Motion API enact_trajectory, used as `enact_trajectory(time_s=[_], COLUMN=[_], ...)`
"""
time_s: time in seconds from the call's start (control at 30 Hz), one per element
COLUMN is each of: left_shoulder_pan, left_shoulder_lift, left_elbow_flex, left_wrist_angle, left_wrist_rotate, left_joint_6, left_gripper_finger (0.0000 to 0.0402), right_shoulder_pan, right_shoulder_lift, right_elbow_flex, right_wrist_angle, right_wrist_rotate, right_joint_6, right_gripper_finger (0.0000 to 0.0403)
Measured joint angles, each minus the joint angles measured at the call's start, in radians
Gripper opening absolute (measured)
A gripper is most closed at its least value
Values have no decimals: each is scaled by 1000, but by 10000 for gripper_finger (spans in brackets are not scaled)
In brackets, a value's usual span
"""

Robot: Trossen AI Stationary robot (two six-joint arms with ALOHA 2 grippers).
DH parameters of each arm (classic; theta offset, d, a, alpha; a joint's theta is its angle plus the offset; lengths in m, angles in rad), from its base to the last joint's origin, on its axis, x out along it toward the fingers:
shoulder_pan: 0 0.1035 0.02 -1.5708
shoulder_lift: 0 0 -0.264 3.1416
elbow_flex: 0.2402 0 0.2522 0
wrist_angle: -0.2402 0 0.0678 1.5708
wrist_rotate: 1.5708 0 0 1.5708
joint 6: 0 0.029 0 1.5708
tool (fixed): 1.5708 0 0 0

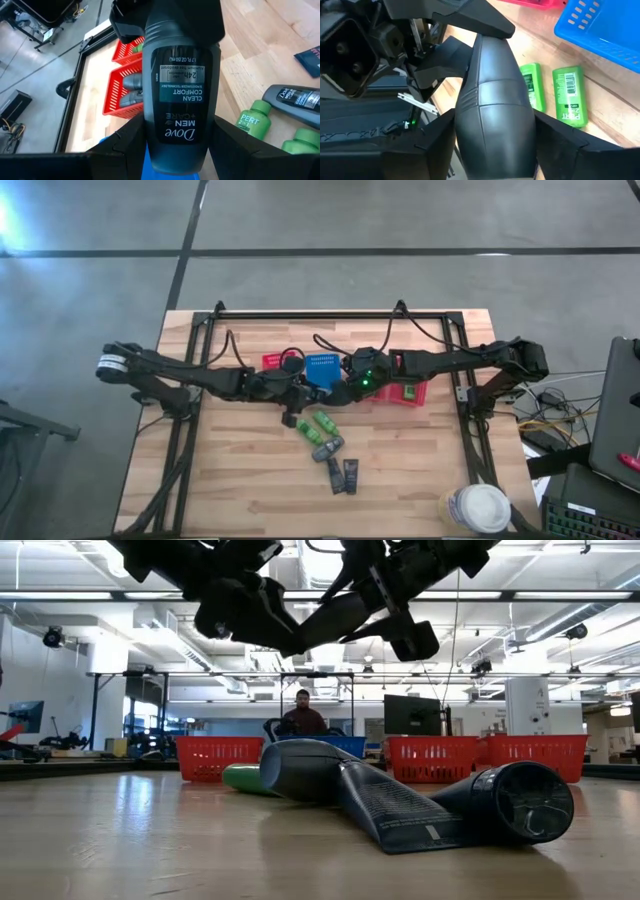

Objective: Pick & Place Travel size toiletries
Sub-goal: Put the gray deodorant into the middle red bin

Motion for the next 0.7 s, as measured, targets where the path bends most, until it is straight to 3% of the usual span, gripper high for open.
enact_trajectory(time_s=[0.17, 0.43, 0.7], left_shoulder_pan=[2, 3, 15], left_shoulder_lift=[1, -2, -70], left_elbow_flex=[-1, 0, -3], left_wrist_angle=[-6, -48, -153], left_wrist_rotate=[-5, -47, -178], left_joint_6=[15, -3, -97], left_gripper_finger=[185, 227, 232], right_shoulder_pan=[0, 0, 32], right_shoulder_lift=[8, -19, -118], right_elbow_flex=[0, 0, 0], right_wrist_angle=[2, -37, -433], right_wrist_rotate=[35, 177, 485], right_joint_6=[6, 12, 113], right_gripper_finger=[195, 194, 194])
